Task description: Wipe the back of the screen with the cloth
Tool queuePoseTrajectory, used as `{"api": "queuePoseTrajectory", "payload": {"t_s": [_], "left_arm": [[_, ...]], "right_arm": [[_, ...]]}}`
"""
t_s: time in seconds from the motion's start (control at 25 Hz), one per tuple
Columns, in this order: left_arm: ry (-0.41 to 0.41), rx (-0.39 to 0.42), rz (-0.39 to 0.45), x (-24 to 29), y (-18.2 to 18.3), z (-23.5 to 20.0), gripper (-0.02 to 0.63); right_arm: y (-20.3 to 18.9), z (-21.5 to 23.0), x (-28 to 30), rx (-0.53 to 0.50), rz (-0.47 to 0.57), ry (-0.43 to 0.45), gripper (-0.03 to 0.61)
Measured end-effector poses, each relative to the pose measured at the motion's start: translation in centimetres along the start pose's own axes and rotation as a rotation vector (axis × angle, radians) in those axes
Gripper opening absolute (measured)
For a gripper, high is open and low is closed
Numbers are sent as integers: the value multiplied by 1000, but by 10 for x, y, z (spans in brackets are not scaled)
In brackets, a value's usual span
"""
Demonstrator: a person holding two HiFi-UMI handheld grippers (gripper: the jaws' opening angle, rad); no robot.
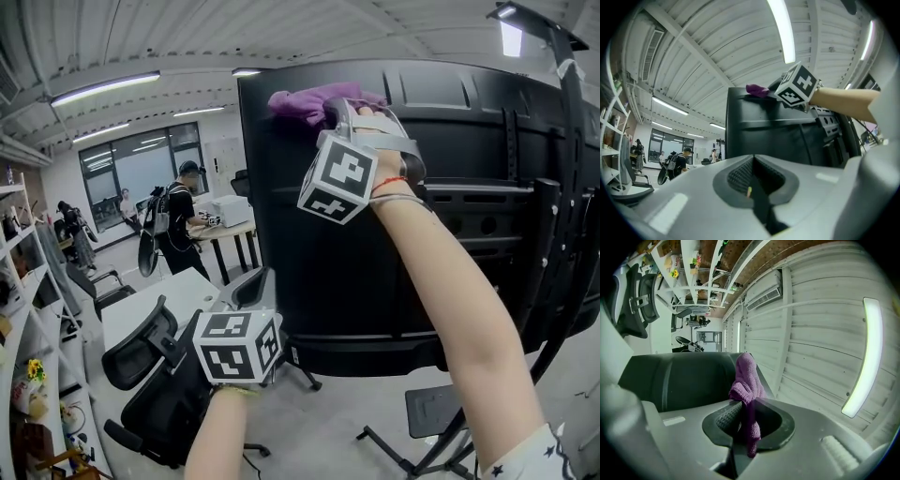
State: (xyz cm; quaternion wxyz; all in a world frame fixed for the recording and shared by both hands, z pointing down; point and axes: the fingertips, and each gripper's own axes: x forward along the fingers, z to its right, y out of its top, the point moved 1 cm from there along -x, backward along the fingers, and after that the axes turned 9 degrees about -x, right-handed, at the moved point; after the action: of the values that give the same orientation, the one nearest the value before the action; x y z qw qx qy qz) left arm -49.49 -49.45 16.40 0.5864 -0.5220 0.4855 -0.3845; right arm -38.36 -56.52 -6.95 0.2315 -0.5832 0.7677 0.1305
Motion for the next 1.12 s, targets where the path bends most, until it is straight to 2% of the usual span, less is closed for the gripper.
{"api": "queuePoseTrajectory", "payload": {"t_s": [0.24, 0.56, 0.76, 0.92, 1.12], "left_arm": [[6, 13, -10, -6, -14, 5, 8], [40, 13, -23, -20, -54, -3, 8], [24, -31, -31, -25, -88, -3, 8], [12, -12, -55, -28, -120, 0, 8], [1, -28, -100, -33, -163, 4, 8]], "right_arm": [[9, -43, -34, 79, 23, 47, 51], [6, -141, -100, 155, 41, 163, 51], [-7, -210, -144, 154, 35, 255, 51], [-15, -268, -182, 165, 29, 328, 51], [-19, -341, -234, 188, -2, 491, 51]]}}
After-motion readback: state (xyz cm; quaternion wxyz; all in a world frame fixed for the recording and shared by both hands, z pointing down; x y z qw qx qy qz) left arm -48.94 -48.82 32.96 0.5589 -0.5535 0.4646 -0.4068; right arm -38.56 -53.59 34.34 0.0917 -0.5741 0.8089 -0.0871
